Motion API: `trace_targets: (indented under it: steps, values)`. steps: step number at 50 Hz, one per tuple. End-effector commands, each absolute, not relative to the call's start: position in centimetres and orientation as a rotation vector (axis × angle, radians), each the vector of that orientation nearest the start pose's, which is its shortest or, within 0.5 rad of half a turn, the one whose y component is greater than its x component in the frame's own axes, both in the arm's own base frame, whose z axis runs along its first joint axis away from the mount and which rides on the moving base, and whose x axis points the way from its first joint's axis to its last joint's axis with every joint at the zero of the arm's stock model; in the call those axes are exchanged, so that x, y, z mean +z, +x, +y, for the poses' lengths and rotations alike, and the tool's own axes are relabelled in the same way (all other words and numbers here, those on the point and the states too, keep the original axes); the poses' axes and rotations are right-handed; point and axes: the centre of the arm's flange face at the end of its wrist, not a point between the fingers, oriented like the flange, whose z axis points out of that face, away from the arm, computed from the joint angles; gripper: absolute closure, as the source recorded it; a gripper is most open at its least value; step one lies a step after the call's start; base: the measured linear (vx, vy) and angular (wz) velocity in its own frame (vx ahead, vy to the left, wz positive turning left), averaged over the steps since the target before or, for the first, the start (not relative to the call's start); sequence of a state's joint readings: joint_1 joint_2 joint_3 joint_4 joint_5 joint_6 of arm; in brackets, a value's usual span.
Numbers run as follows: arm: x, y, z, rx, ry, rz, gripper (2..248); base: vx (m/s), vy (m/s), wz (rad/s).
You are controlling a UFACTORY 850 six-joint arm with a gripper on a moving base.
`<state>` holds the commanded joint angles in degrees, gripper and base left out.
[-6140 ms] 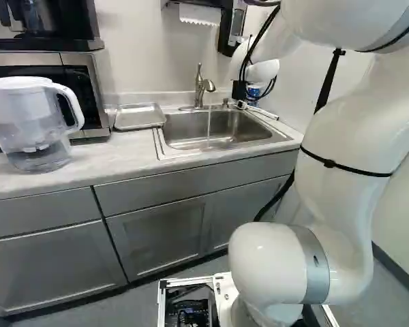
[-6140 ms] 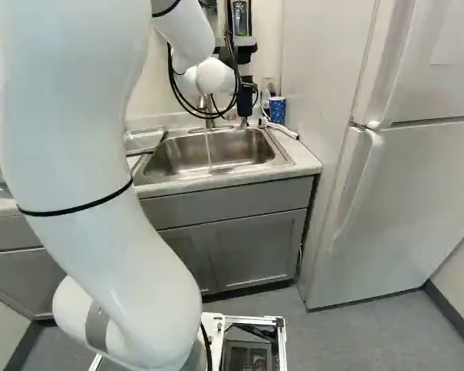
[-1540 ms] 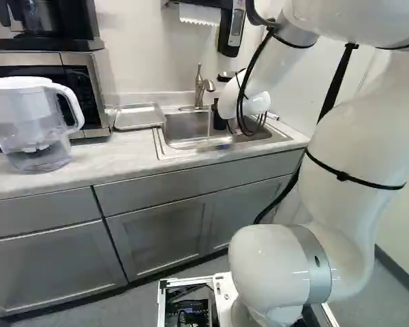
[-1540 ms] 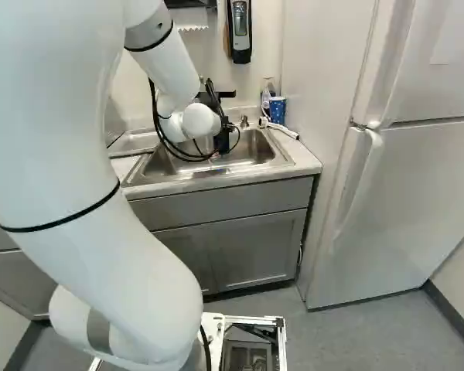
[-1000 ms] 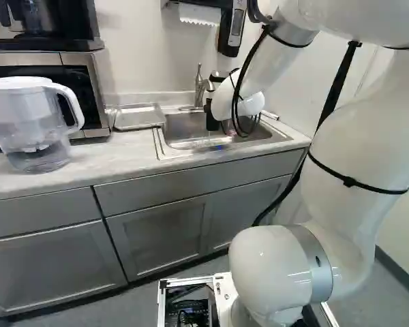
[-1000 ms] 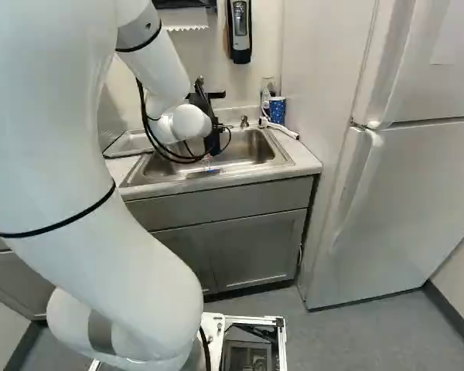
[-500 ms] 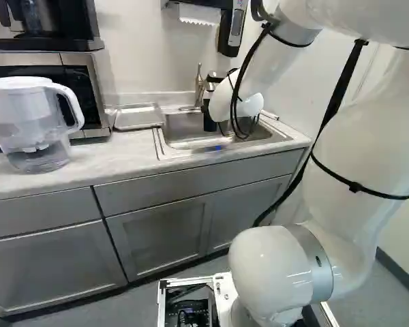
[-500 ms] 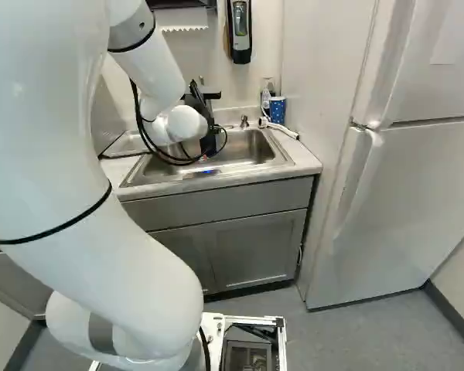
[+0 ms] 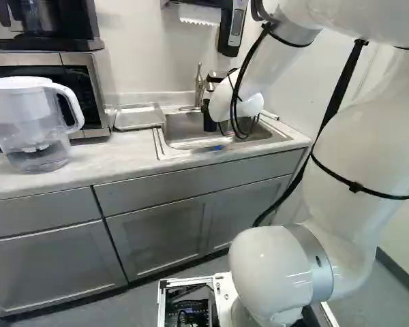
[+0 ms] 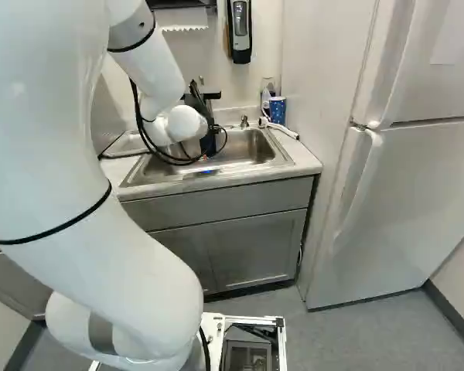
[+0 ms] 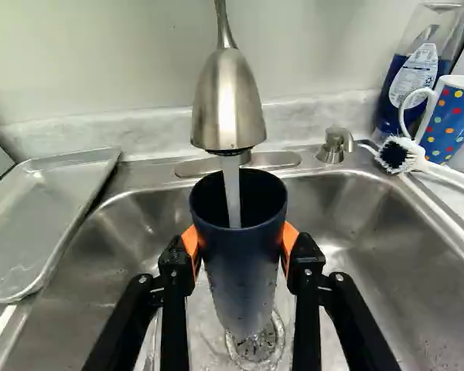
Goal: Rinse the cup and place it in the tray
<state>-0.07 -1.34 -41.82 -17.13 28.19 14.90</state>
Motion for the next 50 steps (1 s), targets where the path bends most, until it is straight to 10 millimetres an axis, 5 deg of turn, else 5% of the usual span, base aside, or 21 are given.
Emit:
trace_targets:
  steps: [50]
  values:
    - [49.33, 48.22, 1.19, -1.684, -2.515, -0.123, 129, 0.000, 0.000, 0.000]
